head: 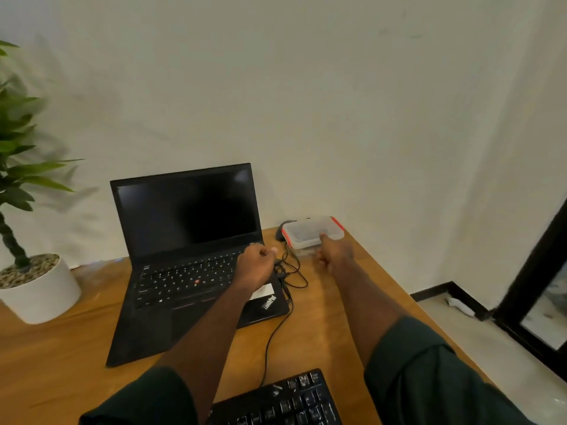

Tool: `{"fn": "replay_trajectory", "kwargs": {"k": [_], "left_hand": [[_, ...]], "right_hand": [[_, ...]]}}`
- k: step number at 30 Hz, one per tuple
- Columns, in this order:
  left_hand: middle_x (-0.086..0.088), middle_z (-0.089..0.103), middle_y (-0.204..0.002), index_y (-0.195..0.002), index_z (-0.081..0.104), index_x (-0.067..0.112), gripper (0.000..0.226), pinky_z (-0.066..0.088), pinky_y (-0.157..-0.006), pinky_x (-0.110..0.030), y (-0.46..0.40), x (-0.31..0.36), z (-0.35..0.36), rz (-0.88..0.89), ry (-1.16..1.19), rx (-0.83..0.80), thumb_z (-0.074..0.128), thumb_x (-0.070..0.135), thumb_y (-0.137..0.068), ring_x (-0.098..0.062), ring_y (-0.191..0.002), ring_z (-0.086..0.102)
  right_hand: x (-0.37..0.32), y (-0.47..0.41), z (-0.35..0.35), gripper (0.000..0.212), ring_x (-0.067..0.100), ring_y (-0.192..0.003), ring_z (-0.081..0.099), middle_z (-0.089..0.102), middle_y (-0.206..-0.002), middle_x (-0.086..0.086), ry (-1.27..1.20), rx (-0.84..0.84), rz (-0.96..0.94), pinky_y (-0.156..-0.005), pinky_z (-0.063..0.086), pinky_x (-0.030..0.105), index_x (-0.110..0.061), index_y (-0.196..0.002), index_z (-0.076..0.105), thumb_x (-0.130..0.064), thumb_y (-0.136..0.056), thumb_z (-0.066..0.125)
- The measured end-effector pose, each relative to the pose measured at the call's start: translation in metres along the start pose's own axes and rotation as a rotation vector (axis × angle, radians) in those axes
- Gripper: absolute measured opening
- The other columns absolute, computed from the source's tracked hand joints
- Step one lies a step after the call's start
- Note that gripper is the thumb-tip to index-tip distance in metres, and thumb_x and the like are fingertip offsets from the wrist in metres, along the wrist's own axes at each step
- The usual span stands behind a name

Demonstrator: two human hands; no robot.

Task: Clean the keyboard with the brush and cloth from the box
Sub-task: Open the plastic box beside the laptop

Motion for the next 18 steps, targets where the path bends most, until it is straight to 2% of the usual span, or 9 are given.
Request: {"fn": "replay_trajectory", "kwargs": {"k": [6, 10, 13, 15, 18], "left_hand": [[-0.005, 0.066, -0.095, -0.096, 0.064, 0.018, 0.023, 0.052, -0.084, -0.041, 0.006, -0.010, 0.005, 0.002, 0.012, -0.030, 0.053, 0.037, -0.101, -0.020, -0.091, 0.062], [-0.004, 0.068, -0.094, -0.095, 0.066, 0.018, 0.023, 0.053, -0.081, -0.038, 0.015, -0.013, 0.013, -0.014, 0.024, -0.052, 0.054, 0.038, -0.100, -0.019, -0.090, 0.064], [-0.008, 0.071, -0.086, -0.091, 0.067, 0.015, 0.027, 0.051, -0.066, -0.031, 0.026, -0.014, 0.025, -0.043, 0.083, -0.076, 0.055, 0.037, -0.099, -0.018, -0.075, 0.065], [-0.008, 0.071, -0.077, -0.089, 0.068, 0.010, 0.031, 0.046, -0.058, -0.026, 0.037, -0.013, 0.035, -0.057, 0.102, -0.105, 0.055, 0.037, -0.099, -0.016, -0.065, 0.062], [-0.007, 0.066, -0.071, -0.088, 0.067, 0.005, 0.030, 0.048, -0.057, -0.029, 0.056, -0.012, 0.052, -0.072, 0.215, -0.139, 0.057, 0.032, -0.099, -0.015, -0.057, 0.058]], "right_hand": [[0.005, -0.008, 0.005, 0.033, 0.018, -0.045, 0.059, 0.072, -0.087, 0.020, -0.120, 0.011, 0.037, -0.040, 0.046, 0.025, 0.002, -0.116, 0.064, -0.020, -0.092, 0.067], [0.008, 0.016, -0.010, 0.030, 0.017, -0.048, 0.060, 0.069, -0.070, 0.012, -0.184, 0.029, 0.020, -0.047, 0.054, 0.027, 0.000, -0.109, 0.064, -0.027, -0.097, 0.063], [0.011, 0.040, -0.033, 0.031, 0.016, -0.049, 0.059, 0.068, -0.066, 0.010, -0.206, 0.020, -0.032, -0.049, 0.053, 0.027, -0.002, -0.108, 0.066, -0.030, -0.098, 0.061], [0.012, 0.063, -0.051, 0.028, 0.017, -0.053, 0.062, 0.070, -0.067, 0.010, -0.173, 0.013, -0.074, -0.055, 0.058, 0.031, -0.005, -0.102, 0.069, -0.032, -0.098, 0.062], [0.022, 0.106, -0.076, 0.022, 0.020, -0.061, 0.064, 0.070, -0.070, 0.012, -0.150, -0.030, -0.095, -0.067, 0.061, 0.038, -0.005, -0.096, 0.070, -0.026, -0.098, 0.062]]}}
Point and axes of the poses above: each hand's wrist, its own y-axis away from the middle knuckle, its own z-axis out of the palm, x = y × z, the point moved 9 cm from there along -y, towards the middle knuckle
